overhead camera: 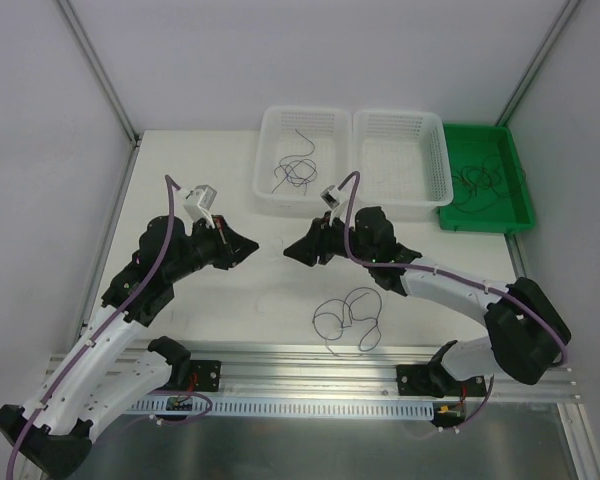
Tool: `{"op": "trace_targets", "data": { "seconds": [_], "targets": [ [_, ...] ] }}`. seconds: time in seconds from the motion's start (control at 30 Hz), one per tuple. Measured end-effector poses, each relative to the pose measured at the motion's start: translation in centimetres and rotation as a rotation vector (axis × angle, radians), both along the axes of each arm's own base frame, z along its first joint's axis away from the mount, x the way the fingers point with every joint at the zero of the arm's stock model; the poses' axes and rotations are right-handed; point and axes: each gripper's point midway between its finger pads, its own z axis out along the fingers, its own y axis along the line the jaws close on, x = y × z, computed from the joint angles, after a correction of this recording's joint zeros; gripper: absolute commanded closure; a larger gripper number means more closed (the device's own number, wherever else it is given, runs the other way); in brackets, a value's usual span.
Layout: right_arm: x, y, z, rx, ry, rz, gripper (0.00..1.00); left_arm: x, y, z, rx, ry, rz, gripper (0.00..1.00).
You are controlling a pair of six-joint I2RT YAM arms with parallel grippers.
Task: Untangle the cables
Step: Untie the cable at the center of the board.
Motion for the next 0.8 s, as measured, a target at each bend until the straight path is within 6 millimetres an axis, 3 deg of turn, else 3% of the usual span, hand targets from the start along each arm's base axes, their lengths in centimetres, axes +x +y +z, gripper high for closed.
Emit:
{"op": "trace_targets", "data": {
  "seconds": [0.4,0.5,0.7,0.8],
  "targets": [
    [1.3,1.6,1.5,0.185,0.109,-0.041,0.61,0.0,-0.6,0.6,-0.036,-0.012,-0.018,1.00],
    [1.4,1.9,1.4,0.202,0.129,-0.039,0.69,0.0,-0.6,0.6,-0.039,-0.017,-0.018,1.00],
    [0.9,2.3,1.1,0.207,0.158,-0.006,0.96,0.2,-0.5,0.4,-0.040,-0.026,-0.012,1.00],
    [1.0,2.3,0.6,0.156,0.145,-0.002,0.99,0.4,0.0,-0.1,-0.028,-0.032,0.018,1.00]
  ]
}}
